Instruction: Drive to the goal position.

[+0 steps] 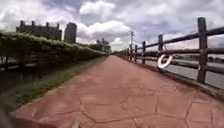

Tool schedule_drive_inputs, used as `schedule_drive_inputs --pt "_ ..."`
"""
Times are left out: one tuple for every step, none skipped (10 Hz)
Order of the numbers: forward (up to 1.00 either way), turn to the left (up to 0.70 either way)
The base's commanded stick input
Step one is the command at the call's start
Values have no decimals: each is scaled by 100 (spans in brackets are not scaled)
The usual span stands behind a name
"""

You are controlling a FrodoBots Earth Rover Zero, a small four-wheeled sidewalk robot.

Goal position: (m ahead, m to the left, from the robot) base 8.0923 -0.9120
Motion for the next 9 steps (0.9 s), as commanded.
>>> schedule_drive_inputs --pt "100 0" --pt "100 0" --pt "100 0" --pt "100 0" --pt "100 0" --pt "100 0" --pt "100 0" --pt "100 0" --pt "100 0"
